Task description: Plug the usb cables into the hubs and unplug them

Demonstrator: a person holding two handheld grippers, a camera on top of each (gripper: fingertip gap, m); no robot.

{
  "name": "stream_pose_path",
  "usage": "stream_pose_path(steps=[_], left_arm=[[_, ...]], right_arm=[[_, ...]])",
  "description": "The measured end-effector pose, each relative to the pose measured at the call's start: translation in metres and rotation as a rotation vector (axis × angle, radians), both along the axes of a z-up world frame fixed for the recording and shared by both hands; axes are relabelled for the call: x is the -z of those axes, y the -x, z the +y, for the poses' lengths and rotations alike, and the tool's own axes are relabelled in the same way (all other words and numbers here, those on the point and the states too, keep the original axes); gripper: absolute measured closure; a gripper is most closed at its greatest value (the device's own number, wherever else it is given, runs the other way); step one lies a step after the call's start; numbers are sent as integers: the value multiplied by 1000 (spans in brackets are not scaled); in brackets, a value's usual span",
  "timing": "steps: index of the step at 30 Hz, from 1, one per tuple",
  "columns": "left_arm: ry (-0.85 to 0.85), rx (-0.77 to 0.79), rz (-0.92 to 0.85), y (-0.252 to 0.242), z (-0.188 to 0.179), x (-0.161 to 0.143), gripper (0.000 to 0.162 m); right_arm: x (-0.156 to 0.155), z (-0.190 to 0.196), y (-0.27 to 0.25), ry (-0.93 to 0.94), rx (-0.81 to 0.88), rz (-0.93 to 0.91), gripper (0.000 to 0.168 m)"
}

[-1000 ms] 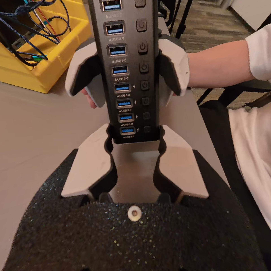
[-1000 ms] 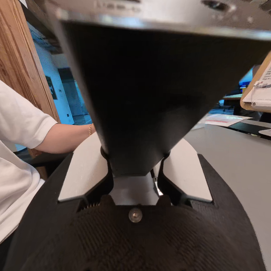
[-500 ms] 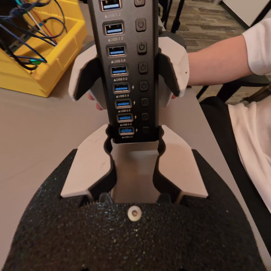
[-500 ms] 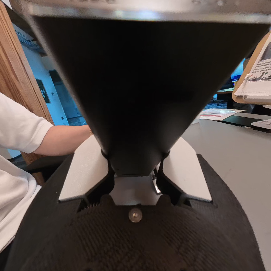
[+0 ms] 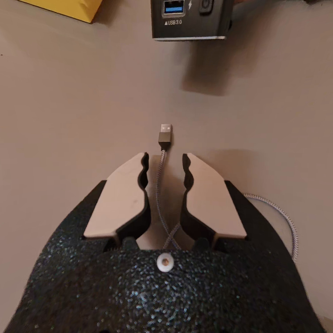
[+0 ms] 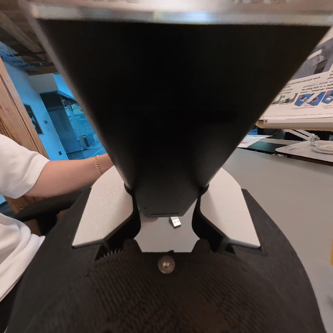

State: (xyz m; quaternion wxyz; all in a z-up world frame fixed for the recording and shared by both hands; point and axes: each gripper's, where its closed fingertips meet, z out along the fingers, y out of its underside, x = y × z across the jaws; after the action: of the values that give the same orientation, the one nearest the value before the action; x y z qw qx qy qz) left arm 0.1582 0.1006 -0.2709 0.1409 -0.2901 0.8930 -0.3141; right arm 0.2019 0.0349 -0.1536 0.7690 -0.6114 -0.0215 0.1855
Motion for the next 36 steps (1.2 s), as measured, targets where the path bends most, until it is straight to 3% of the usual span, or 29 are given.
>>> stream_pose_path(steps=[4, 6, 12, 14, 18, 22, 26, 29, 32, 36], left_arm=[[127, -23, -5, -5, -8, 5, 142], [178, -55, -18, -9, -9, 4, 158], [120, -91, -101, -10, -5, 4, 159], [135, -104, -148, -12, -5, -3, 149], [110, -91, -125, -7, -5, 3, 154], [91, -116, -93, -7, -4, 8, 142], [48, -150, -105, -11, -1, 12, 162], [57, -152, -109, -9, -3, 10, 162], [95, -140, -141, -4, -3, -5, 162], [138, -91, -229, 9, -6, -53, 162]], right_arm=[[-1, -2, 2, -16, -13, -6, 96], [-3, -4, 2, -28, -18, -1, 96], [-3, -4, 2, -29, -29, 8, 96], [-2, -4, 2, -25, -27, 5, 96], [-1, -3, 5, -13, -36, -7, 96], [1, -1, 11, 4, -53, -43, 96], [4, 1, 17, 25, -72, -78, 95], [5, 3, 20, 41, -78, -94, 95], [9, 6, 23, 68, -85, -118, 95], [18, 14, 33, 139, -103, -178, 96]])
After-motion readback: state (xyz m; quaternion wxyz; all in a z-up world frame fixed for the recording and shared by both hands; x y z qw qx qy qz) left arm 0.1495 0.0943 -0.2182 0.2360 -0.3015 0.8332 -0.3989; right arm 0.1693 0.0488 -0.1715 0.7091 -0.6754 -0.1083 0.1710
